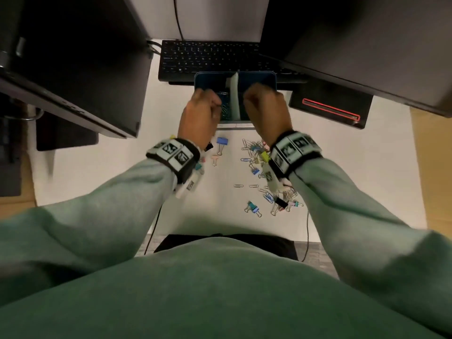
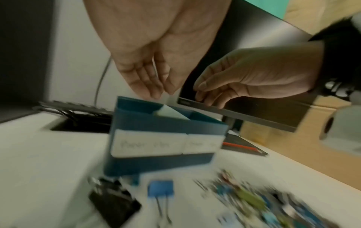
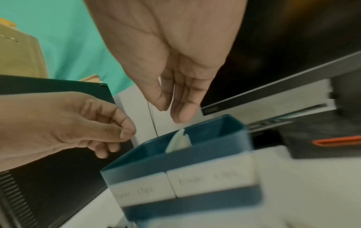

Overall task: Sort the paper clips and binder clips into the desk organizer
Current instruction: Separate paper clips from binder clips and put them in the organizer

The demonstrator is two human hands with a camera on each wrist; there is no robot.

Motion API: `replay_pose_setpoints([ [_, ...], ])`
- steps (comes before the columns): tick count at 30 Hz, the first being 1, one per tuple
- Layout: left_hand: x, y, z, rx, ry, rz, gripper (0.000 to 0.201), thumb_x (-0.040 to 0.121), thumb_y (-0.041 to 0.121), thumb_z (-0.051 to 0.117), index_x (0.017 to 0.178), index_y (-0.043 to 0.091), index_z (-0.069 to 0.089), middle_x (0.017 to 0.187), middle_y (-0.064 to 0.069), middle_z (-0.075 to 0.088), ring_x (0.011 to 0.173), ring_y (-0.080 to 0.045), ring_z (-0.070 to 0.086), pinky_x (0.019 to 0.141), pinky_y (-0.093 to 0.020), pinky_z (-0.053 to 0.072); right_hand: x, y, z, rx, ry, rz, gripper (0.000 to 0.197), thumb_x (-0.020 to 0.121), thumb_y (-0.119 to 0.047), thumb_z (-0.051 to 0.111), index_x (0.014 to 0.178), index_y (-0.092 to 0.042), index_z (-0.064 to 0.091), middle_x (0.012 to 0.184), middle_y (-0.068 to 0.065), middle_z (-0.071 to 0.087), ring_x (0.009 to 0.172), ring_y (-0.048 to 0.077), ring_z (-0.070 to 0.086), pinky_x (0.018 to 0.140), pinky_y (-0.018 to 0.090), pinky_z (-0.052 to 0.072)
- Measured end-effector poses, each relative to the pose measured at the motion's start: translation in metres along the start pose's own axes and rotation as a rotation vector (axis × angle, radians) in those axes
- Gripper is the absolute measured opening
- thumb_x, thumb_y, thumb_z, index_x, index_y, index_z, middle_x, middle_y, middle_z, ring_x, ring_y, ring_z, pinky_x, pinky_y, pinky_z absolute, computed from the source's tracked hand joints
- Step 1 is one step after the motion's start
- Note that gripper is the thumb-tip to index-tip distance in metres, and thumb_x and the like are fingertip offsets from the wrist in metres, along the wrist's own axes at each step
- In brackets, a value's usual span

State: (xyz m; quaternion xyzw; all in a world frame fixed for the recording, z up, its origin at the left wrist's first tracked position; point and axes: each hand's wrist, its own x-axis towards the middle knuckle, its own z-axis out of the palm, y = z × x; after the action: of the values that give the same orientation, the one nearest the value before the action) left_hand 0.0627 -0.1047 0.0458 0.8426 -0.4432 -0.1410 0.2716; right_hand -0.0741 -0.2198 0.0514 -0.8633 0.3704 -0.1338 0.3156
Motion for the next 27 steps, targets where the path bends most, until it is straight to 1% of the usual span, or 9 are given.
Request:
replay_pose_setpoints([
  [2, -0.025, 0.004, 0.022, 0.036, -0.121, 0.082, 0.006, 0.091, 0.015, 0.055, 0.092, 0.015, 0.061, 0.093, -0.002, 0.061, 0.075, -0.014, 0.059, 0.069, -0.028, 0.051, -0.037, 0.028, -0.001, -0.060, 0.009, 0.077, 0.011, 0.089, -0.018, 0.052, 0.095, -0.017, 0.061, 0.096, 0.004, 0.066, 0.083, 0.024, 0.063, 0.073, 0.040, 0.053],
  [5, -0.047, 0.012, 0.063, 0.116, -0.349, 0.183, 0.014, 0.092, 0.016, 0.056, 0.102, 0.014, 0.064, 0.101, -0.006, 0.062, 0.087, -0.022, 0.062, 0.078, -0.037, 0.055, -0.088, 0.058, 0.017, -0.219, -0.163, 0.163, 0.016, 0.092, -0.023, 0.055, 0.106, -0.016, 0.062, 0.106, 0.006, 0.061, 0.088, 0.026, 0.063, 0.074, 0.039, 0.055],
  [7, -0.047, 0.015, 0.087, 0.138, -0.422, 0.236, 0.025, 0.089, 0.011, 0.058, 0.114, 0.011, 0.062, 0.110, -0.010, 0.060, 0.098, -0.027, 0.060, 0.086, -0.040, 0.052, -0.104, 0.070, 0.030, -0.309, -0.245, 0.148, 0.028, 0.092, -0.023, 0.058, 0.119, -0.017, 0.059, 0.111, 0.007, 0.058, 0.093, 0.027, 0.061, 0.072, 0.036, 0.054],
  [9, -0.042, 0.018, 0.102, 0.197, -0.461, 0.285, 0.032, 0.086, 0.010, 0.059, 0.118, 0.009, 0.060, 0.113, -0.014, 0.056, 0.101, -0.031, 0.058, 0.087, -0.043, 0.050, -0.110, 0.077, 0.033, -0.361, -0.277, 0.143, 0.034, 0.091, -0.020, 0.060, 0.125, -0.017, 0.055, 0.112, 0.009, 0.055, 0.095, 0.029, 0.059, 0.070, 0.037, 0.053],
  [14, -0.035, 0.019, 0.115, 0.295, -0.463, 0.340, 0.013, 0.088, 0.015, 0.057, 0.100, 0.010, 0.060, 0.097, -0.014, 0.054, 0.085, -0.033, 0.057, 0.068, -0.043, 0.050, -0.116, 0.096, 0.021, -0.375, -0.241, 0.191, 0.030, 0.097, -0.025, 0.049, 0.125, -0.014, 0.053, 0.112, 0.011, 0.054, 0.096, 0.032, 0.058, 0.068, 0.040, 0.053],
  [18, -0.035, 0.012, 0.114, 0.248, -0.450, 0.343, 0.008, 0.087, 0.014, 0.058, 0.091, 0.008, 0.063, 0.089, -0.015, 0.056, 0.079, -0.034, 0.059, 0.065, -0.044, 0.051, -0.118, 0.098, 0.014, -0.359, -0.195, 0.164, 0.032, 0.087, -0.015, 0.060, 0.119, -0.009, 0.056, 0.109, 0.013, 0.053, 0.096, 0.032, 0.056, 0.062, 0.037, 0.053],
  [21, -0.037, 0.007, 0.105, 0.176, -0.441, 0.297, 0.013, 0.090, 0.016, 0.057, 0.097, 0.008, 0.066, 0.094, -0.013, 0.059, 0.086, -0.030, 0.059, 0.072, -0.039, 0.051, -0.115, 0.078, 0.025, -0.285, -0.221, 0.097, 0.033, 0.087, -0.023, 0.065, 0.116, -0.011, 0.056, 0.111, 0.009, 0.056, 0.093, 0.026, 0.059, 0.065, 0.036, 0.054],
  [23, -0.040, 0.002, 0.096, 0.124, -0.420, 0.257, 0.018, 0.092, 0.018, 0.055, 0.104, 0.011, 0.066, 0.098, -0.010, 0.061, 0.092, -0.025, 0.058, 0.075, -0.034, 0.049, -0.111, 0.067, 0.037, -0.241, -0.263, 0.133, 0.032, 0.088, -0.025, 0.064, 0.116, -0.012, 0.056, 0.114, 0.008, 0.056, 0.094, 0.026, 0.060, 0.068, 0.037, 0.054],
  [27, -0.046, -0.010, 0.084, 0.095, -0.420, 0.166, 0.021, 0.092, 0.015, 0.054, 0.111, 0.012, 0.061, 0.101, -0.011, 0.064, 0.090, -0.026, 0.062, 0.075, -0.038, 0.053, -0.107, 0.064, 0.050, -0.187, -0.301, 0.201, 0.021, 0.090, -0.020, 0.061, 0.106, -0.006, 0.059, 0.111, 0.011, 0.056, 0.092, 0.030, 0.060, 0.071, 0.037, 0.052],
])
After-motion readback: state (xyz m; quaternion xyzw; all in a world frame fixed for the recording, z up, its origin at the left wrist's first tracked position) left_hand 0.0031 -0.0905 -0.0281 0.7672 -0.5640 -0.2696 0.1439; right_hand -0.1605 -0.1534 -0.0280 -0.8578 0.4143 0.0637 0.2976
